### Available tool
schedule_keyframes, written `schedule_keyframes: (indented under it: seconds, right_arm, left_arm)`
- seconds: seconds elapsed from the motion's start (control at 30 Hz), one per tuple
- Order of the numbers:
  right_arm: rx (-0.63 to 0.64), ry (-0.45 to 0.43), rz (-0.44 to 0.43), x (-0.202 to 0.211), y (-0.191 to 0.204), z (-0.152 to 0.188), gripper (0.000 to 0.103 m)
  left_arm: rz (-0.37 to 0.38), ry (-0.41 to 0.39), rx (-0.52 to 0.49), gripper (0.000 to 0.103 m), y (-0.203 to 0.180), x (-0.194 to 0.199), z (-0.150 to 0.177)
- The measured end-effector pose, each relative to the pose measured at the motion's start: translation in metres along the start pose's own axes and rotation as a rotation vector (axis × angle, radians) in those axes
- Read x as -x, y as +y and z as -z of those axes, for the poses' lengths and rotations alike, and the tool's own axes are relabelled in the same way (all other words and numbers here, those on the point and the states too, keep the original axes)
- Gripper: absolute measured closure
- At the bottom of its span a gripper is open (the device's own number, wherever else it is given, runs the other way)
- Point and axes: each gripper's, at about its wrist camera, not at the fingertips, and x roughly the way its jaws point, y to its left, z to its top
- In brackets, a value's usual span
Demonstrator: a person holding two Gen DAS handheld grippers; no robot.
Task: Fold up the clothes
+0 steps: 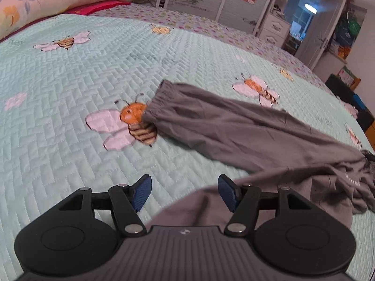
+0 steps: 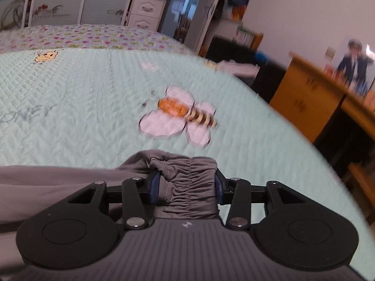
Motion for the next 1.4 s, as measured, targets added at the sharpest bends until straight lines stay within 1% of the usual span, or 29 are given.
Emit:
schedule_keyframes:
  seconds: [0.03,0.1,0.17,0.2,0.23,0.27,0.3,0.33,0.37,0.4,0.43,0.47,0.53,0.6,0.67,0.7,0.77,0.8,0.83,0.93,1.07,1.4]
  right_arm:
    - [-0.027,-0.021,0.001,0.009,-0.003,0.002,0.052]
    - [-0.08,-0.063,0.003,0.028,-0.008,0.006,0.043]
    - [-0.101,-0.153,0.012,0.066,-0.001,0.009,0.041]
    - [-0.131,-0.178,-0.057,0.086,0.002,0.013,0.037]
    - [-0.173,-0.191,-0.157,0.105,0.005,0.018,0.036]
    - [-0.23,-0.176,-0.288,0.119,0.009,0.025,0.035]
    - [-0.295,-0.143,-0.436,0.131,0.014,0.033,0.034]
    - [-0.349,-0.103,-0.559,0.14,0.021,0.043,0.034]
    - [-0.39,-0.063,-0.656,0.147,0.031,0.055,0.034]
    - [-0.414,-0.029,-0.724,0.151,0.043,0.068,0.034]
    - [-0.431,0.002,-0.781,0.155,0.056,0.081,0.034]
    - [-0.43,0.013,-0.81,0.158,0.066,0.093,0.034]
    - [-0.414,0.011,-0.822,0.161,0.082,0.113,0.034]
    - [-0.437,0.012,-0.816,0.154,0.083,0.127,0.034]
    - [-0.483,0.003,-0.835,0.146,0.077,0.134,0.034]
    - [-0.495,0.005,-0.839,0.143,0.076,0.135,0.034]
    - [-0.482,0.006,-0.836,0.141,0.078,0.132,0.034]
    - [-0.47,0.004,-0.833,0.141,0.079,0.132,0.032]
    - [-0.459,0.003,-0.831,0.142,0.081,0.131,0.031]
    - [-0.445,-0.001,-0.829,0.144,0.084,0.131,0.03]
    - [-0.444,-0.003,-0.831,0.145,0.086,0.132,0.029]
    - [-0.452,-0.007,-0.838,0.146,0.086,0.137,0.029]
  left_arm:
    - [-0.004,-0.008,0.011,0.038,0.002,-0.002,-0.004]
    - [-0.011,-0.033,0.019,0.038,0.006,-0.013,-0.021]
    - [-0.018,-0.058,0.026,0.038,0.009,-0.024,-0.037]
    - [-0.021,-0.07,0.03,0.038,0.011,-0.029,-0.045]
    - [-0.025,-0.083,0.034,0.038,0.013,-0.034,-0.053]
    - [-0.028,-0.095,0.038,0.038,0.015,-0.04,-0.062]
    - [-0.032,-0.108,0.041,0.038,0.016,-0.045,-0.07]
    - [-0.035,-0.12,0.045,0.038,0.018,-0.051,-0.078]
    - [-0.036,-0.124,0.029,0.038,0.019,-0.058,-0.085]
    - [-0.036,-0.128,0.012,0.038,0.019,-0.066,-0.092]
    - [-0.035,-0.122,0.017,0.038,0.023,-0.074,-0.098]
    - [-0.033,-0.115,0.022,0.038,0.026,-0.082,-0.104]
    - [-0.009,-0.093,0.07,0.038,0.036,-0.095,-0.114]
    - [0.031,-0.073,0.099,0.038,0.045,-0.107,-0.123]
    - [0.065,-0.024,0.098,0.038,0.051,-0.121,-0.129]
    - [0.062,-0.005,0.099,0.038,0.052,-0.127,-0.13]
    - [0.085,0.027,0.105,0.038,0.054,-0.137,-0.125]
    - [0.089,0.043,0.095,0.038,0.055,-0.14,-0.121]
    - [0.076,0.044,0.066,0.039,0.052,-0.139,-0.117]
    - [0.062,0.036,-0.048,0.038,0.039,-0.13,-0.104]
    - [0.014,0.03,-0.211,0.037,0.025,-0.129,-0.093]
    - [0.074,0.044,-0.145,0.036,0.035,-0.133,-0.105]
